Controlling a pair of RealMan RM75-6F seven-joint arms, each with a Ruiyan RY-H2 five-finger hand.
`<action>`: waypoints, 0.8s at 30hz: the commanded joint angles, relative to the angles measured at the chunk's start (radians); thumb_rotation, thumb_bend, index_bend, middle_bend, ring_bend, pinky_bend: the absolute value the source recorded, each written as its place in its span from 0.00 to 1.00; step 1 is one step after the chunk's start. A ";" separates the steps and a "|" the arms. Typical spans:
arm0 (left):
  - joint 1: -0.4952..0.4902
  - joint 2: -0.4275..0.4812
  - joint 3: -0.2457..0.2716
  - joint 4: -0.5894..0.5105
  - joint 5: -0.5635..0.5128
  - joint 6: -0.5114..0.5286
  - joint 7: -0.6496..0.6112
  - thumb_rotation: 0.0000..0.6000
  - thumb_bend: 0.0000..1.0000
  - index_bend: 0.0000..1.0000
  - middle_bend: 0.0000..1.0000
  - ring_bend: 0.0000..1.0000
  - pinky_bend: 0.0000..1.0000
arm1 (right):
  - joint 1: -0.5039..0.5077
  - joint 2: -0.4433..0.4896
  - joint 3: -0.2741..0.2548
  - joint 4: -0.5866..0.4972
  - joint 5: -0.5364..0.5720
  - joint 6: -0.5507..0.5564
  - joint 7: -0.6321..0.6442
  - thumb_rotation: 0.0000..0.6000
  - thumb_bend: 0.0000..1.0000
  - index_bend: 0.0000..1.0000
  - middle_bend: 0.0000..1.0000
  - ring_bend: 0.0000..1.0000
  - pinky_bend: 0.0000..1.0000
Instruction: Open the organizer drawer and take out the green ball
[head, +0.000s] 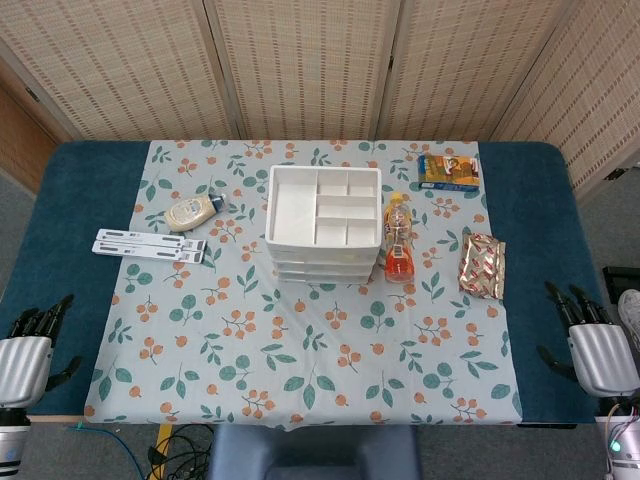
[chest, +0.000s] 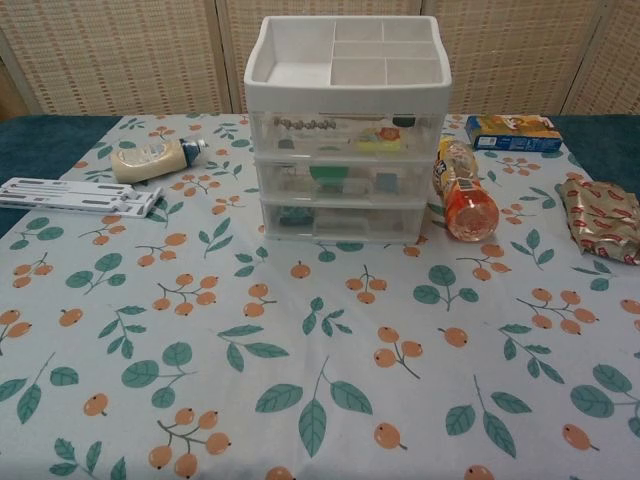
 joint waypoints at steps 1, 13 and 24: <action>-0.001 -0.002 0.000 0.002 0.001 0.000 0.000 1.00 0.23 0.07 0.21 0.24 0.16 | -0.001 -0.002 0.000 0.002 -0.002 0.003 0.005 1.00 0.25 0.00 0.22 0.12 0.20; 0.003 -0.002 0.000 0.006 0.011 0.013 -0.019 1.00 0.23 0.08 0.21 0.24 0.16 | 0.007 0.009 -0.004 -0.030 -0.033 0.001 0.088 1.00 0.25 0.00 0.22 0.12 0.19; 0.007 -0.002 0.004 0.011 0.021 0.023 -0.032 1.00 0.23 0.09 0.21 0.24 0.16 | 0.148 -0.009 0.006 -0.124 -0.070 -0.192 0.234 1.00 0.26 0.01 0.47 0.35 0.32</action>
